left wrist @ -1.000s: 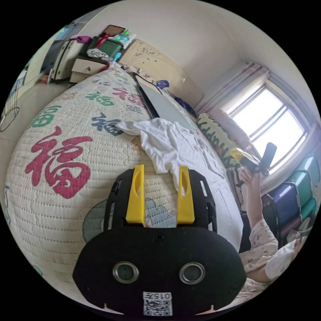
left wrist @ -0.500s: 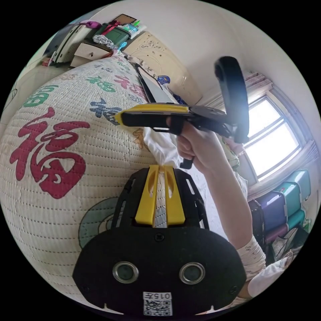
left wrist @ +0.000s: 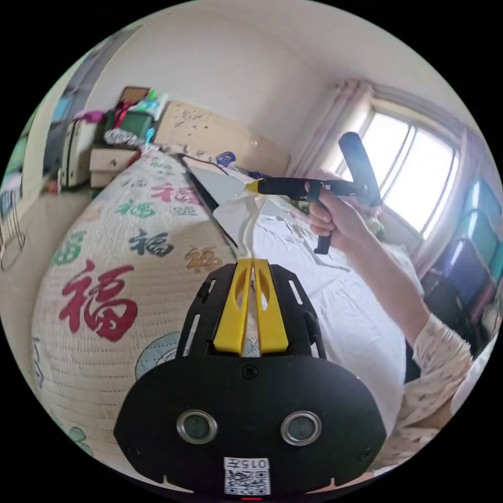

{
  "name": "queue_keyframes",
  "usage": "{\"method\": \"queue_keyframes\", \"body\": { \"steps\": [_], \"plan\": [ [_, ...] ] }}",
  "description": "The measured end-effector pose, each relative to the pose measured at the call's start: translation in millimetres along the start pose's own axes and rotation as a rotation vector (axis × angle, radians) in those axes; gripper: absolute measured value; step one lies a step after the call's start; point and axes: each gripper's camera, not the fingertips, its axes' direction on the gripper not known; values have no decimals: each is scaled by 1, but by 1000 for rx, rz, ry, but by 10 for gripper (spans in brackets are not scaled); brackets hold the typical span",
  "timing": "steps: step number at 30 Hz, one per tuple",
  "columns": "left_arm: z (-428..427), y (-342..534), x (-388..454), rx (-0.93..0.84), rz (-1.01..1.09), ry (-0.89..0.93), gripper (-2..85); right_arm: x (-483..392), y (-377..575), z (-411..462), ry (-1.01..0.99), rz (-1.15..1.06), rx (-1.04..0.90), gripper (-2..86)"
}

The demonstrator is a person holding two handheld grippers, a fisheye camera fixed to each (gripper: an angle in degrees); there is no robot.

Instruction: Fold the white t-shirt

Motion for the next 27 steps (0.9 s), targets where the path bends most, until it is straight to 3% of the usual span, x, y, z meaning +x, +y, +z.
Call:
{"method": "queue_keyframes", "body": {
  "steps": [3,10,27],
  "plan": [
    [8,16,42,-29,185,16,-7,53,55,-48,75,1,31,-4],
    [64,62,99,-239,469,11,-3,167,162,-69,-44,104,-51,-4],
    [108,109,92,-273,344,-160,58,241,252,-125,-40,28,-75,-4]
  ]
}}
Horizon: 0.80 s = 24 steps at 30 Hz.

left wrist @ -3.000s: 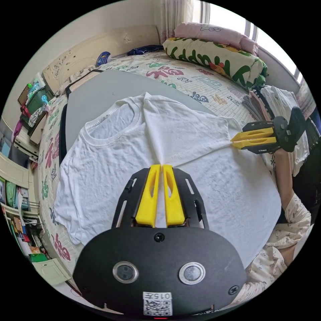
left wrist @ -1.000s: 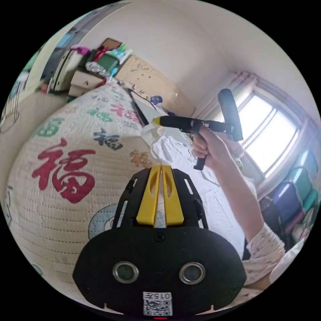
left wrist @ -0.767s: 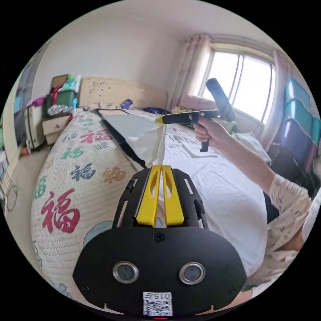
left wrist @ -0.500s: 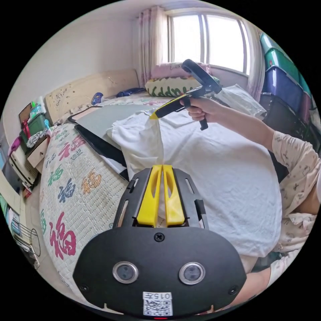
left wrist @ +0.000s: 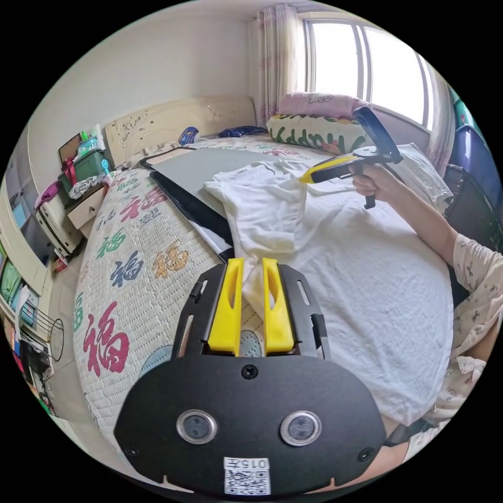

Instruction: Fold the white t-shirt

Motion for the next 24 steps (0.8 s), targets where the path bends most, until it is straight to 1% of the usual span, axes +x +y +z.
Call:
{"method": "queue_keyframes", "body": {
  "steps": [6,9,11,13,15,17,19,20,24],
  "plan": [
    [21,1,8,-40,14,-22,16,9,21,-6,4,-2,-23,5],
    [27,2,9,-39,16,-27,10,-1,30,-19,75,0,25,17],
    [31,2,7,-38,11,-18,8,-41,37,-33,104,-107,75,42],
    [34,2,5,-39,7,-12,7,-82,43,-35,64,-221,85,59],
    [37,3,4,-36,7,-12,7,-126,50,-25,-9,-335,47,75],
    [39,3,3,-33,11,-17,7,-182,61,0,-82,-475,-58,90],
    [42,2,3,-35,14,-21,6,-215,69,17,-70,-544,-121,94],
    [44,2,2,-38,14,-21,6,-231,72,27,-29,-561,-141,95],
    [48,1,-3,-40,9,-13,5,-252,70,51,70,-539,-147,88]
  ]
}}
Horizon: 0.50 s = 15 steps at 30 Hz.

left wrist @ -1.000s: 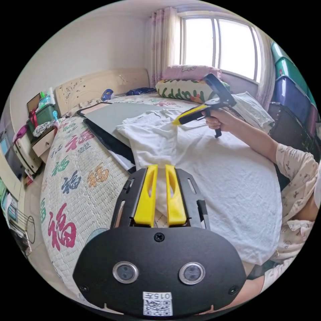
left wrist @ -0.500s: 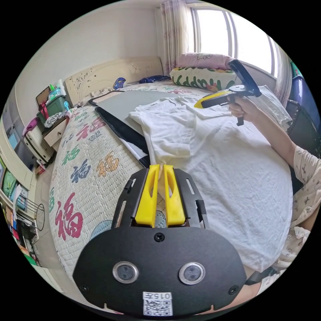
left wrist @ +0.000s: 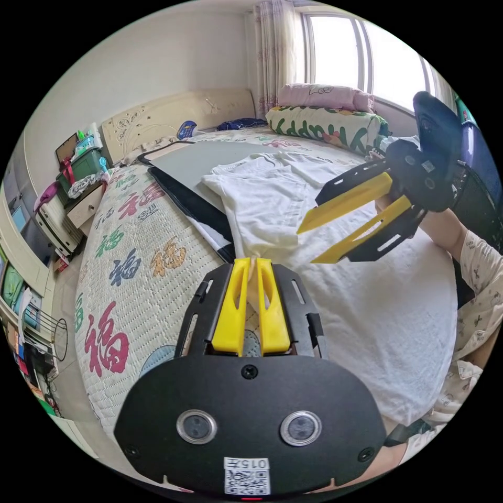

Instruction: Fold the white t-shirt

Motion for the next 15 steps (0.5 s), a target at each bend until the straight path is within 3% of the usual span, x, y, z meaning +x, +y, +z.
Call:
{"method": "queue_keyframes", "body": {
  "steps": [15],
  "plan": [
    [9,-4,-26,-3,-35,24,-7,-21,-4,7,36,30,16,7]
  ]
}}
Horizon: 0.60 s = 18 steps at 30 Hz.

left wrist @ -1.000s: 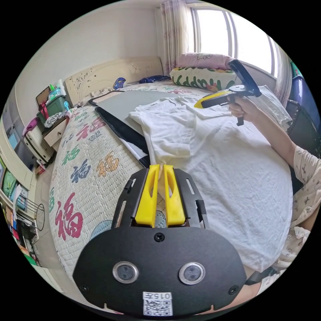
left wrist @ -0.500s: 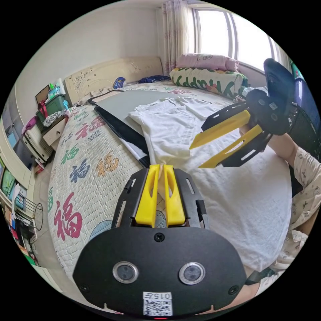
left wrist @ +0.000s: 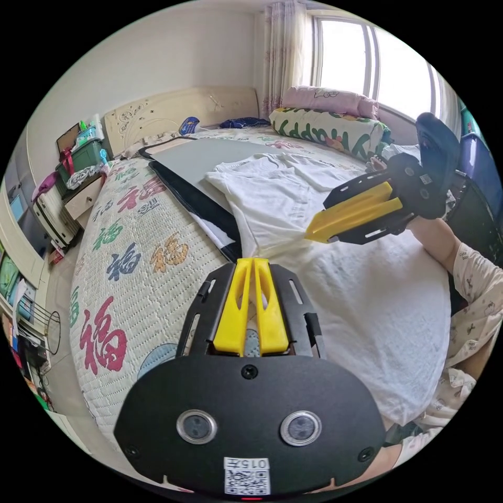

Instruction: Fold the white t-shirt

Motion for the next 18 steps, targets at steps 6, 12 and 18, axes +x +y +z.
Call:
{"method": "queue_keyframes", "body": {
  "steps": [6,12,18],
  "plan": [
    [2,-1,1,-9,28,-49,-7,-18,-26,13,18,-62,-37,20],
    [4,-2,-7,-11,22,-39,-6,38,-45,-25,24,77,33,49],
    [4,-2,-12,-11,27,-45,-6,133,-38,-15,249,370,-62,67]
  ]
}}
